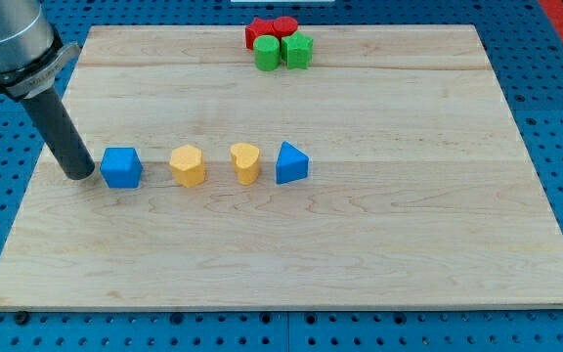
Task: Nudge the group of blocks left a bit
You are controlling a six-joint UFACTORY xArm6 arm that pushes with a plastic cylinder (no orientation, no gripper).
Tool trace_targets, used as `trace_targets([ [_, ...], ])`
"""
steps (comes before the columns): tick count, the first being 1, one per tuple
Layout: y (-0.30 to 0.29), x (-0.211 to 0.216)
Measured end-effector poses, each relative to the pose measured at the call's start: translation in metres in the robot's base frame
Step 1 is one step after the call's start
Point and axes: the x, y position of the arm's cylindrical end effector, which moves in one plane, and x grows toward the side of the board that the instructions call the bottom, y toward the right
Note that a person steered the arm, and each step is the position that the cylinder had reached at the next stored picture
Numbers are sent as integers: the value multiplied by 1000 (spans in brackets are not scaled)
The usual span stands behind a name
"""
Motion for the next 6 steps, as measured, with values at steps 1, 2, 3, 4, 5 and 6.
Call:
trace_targets([
  [1,9,0],
  [2,17,0],
  [3,20,0],
  [4,-12,-19],
  [5,-11,-68],
  [6,56,-96],
])
